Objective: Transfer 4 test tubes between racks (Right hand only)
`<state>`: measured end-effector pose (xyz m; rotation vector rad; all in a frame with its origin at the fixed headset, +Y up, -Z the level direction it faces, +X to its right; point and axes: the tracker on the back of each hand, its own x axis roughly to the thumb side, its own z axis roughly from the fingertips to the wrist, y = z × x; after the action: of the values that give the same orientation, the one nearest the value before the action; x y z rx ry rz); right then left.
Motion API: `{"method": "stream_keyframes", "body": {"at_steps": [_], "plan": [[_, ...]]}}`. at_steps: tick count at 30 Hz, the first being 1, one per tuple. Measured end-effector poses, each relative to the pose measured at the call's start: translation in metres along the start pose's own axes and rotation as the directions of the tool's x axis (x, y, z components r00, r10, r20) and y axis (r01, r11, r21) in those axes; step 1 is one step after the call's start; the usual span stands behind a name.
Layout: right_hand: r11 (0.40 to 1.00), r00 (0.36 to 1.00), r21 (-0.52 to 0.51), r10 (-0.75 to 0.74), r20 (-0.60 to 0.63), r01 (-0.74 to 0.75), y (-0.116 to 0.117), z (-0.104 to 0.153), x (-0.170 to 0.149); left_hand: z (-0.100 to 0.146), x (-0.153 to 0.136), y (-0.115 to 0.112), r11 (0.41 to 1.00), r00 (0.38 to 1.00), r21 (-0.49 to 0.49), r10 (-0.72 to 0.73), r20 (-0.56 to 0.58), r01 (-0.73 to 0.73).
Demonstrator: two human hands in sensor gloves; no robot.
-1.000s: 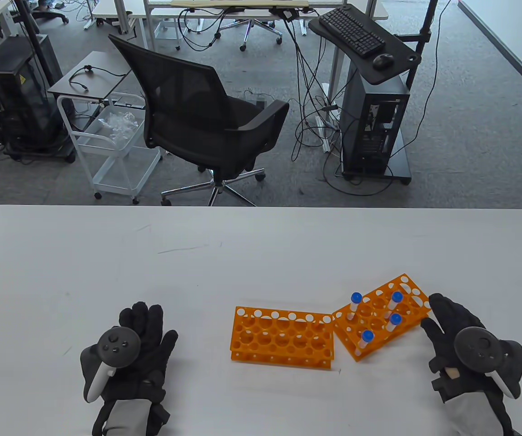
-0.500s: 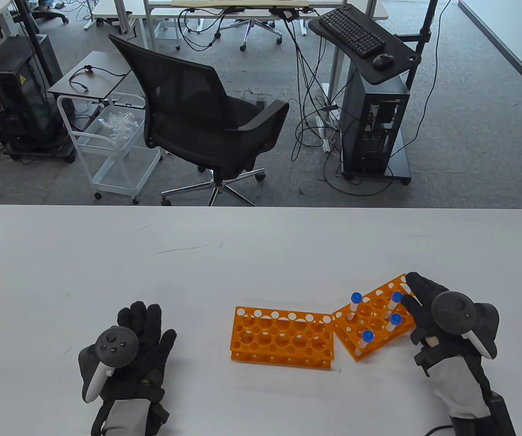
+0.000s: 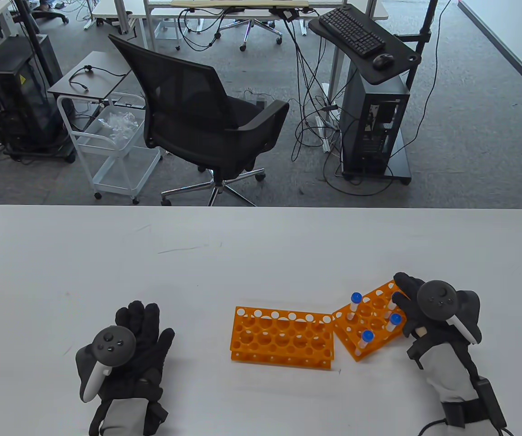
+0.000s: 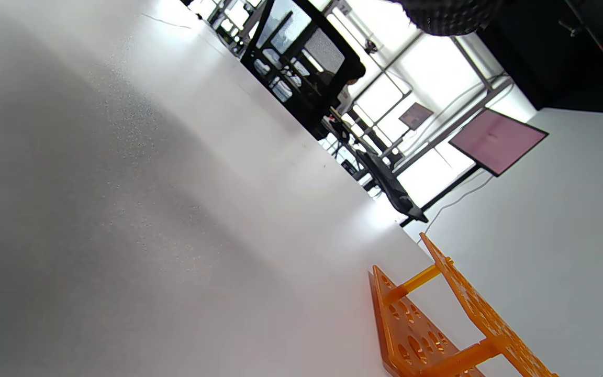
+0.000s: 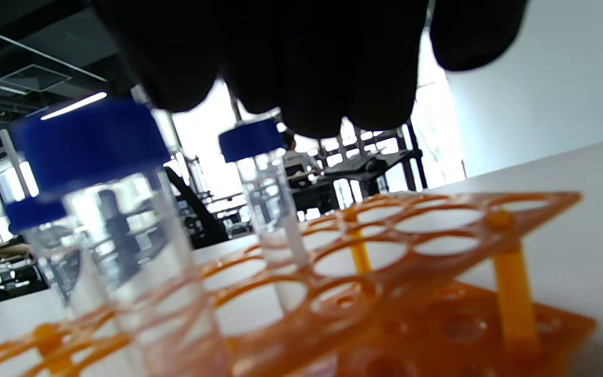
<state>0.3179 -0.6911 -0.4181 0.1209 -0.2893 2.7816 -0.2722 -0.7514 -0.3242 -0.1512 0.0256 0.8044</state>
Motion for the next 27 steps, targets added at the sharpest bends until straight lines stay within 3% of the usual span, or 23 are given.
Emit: {"method": "stream_keyframes", "body": {"at_steps": [27], "plan": [[1.0, 0.999, 0.017, -0.027, 0.021, 0.026, 0.012, -0.001, 0.001, 0.001, -0.005, 0.005, 1.0, 0.999, 0.007, 0.014, -0.029, -0.014]]}}
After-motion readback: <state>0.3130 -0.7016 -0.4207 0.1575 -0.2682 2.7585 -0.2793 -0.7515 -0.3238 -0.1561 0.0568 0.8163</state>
